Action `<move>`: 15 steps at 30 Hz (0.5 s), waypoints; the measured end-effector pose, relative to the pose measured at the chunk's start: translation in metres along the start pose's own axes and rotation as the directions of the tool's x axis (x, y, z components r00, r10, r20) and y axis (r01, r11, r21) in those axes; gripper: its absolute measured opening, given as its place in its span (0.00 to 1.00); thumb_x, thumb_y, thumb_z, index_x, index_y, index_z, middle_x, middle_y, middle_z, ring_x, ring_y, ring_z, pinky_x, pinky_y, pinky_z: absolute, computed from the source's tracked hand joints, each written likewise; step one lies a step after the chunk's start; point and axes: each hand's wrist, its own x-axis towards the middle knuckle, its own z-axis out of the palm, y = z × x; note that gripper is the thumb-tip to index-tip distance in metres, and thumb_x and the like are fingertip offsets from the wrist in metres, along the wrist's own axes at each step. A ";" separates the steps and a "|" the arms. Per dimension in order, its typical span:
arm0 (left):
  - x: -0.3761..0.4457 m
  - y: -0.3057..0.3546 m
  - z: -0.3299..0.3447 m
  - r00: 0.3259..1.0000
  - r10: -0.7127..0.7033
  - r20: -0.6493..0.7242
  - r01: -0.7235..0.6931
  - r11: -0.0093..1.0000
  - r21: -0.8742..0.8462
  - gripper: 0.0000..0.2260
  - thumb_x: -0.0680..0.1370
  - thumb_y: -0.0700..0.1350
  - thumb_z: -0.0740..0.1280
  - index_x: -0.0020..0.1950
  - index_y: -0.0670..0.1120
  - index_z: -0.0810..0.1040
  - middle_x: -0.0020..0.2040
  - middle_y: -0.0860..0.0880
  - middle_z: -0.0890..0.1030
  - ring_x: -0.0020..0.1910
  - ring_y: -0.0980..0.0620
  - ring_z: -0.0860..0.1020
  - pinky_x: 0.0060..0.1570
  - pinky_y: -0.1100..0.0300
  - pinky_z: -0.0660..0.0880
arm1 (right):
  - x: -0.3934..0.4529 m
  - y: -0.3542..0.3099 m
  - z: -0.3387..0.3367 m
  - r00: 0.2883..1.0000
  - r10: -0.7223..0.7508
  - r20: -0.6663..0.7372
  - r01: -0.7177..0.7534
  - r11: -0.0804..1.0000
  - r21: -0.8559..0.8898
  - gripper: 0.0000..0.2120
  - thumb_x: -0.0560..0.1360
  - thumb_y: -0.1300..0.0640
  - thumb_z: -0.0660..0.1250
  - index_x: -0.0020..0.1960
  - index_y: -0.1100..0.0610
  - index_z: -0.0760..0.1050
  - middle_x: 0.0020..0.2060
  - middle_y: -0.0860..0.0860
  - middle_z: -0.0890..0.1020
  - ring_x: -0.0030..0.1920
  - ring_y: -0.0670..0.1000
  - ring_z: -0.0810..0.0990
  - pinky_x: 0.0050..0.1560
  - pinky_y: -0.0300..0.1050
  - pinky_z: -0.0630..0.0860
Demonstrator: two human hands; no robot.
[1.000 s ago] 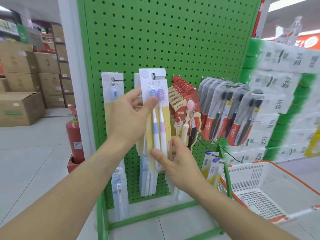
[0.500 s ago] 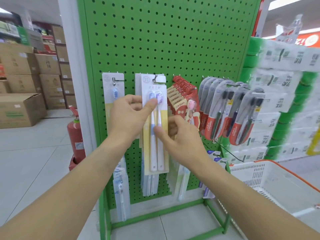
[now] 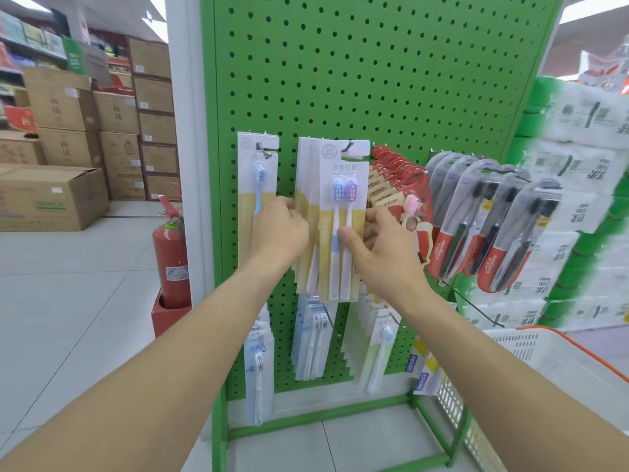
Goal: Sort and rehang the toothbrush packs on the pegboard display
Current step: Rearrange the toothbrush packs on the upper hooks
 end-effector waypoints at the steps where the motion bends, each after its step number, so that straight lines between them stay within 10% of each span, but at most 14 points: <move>1: 0.004 -0.001 0.003 1.000 -0.012 0.005 0.012 1.000 -0.027 0.20 0.84 0.37 0.55 0.76 0.43 0.69 0.71 0.44 0.76 0.65 0.44 0.77 0.55 0.58 0.72 | 0.000 0.001 0.001 1.000 0.003 -0.003 -0.003 1.000 0.003 0.10 0.80 0.47 0.69 0.56 0.51 0.73 0.44 0.53 0.83 0.43 0.54 0.81 0.47 0.59 0.80; 6: 0.024 -0.005 0.013 0.997 0.020 -0.081 -0.026 0.997 -0.078 0.22 0.83 0.33 0.56 0.77 0.44 0.68 0.73 0.46 0.75 0.71 0.50 0.73 0.68 0.59 0.71 | 0.004 0.005 -0.002 1.000 -0.023 0.004 0.023 1.000 -0.013 0.09 0.80 0.47 0.69 0.55 0.51 0.74 0.42 0.50 0.82 0.42 0.52 0.81 0.46 0.57 0.80; 15: 0.055 -0.019 0.034 0.980 -0.009 -0.199 -0.015 0.993 -0.117 0.17 0.82 0.34 0.58 0.67 0.42 0.81 0.61 0.46 0.83 0.60 0.50 0.80 0.57 0.64 0.73 | 0.006 0.009 -0.007 0.997 -0.072 0.003 0.071 0.997 0.022 0.06 0.79 0.50 0.71 0.52 0.47 0.74 0.42 0.45 0.83 0.40 0.43 0.80 0.41 0.38 0.79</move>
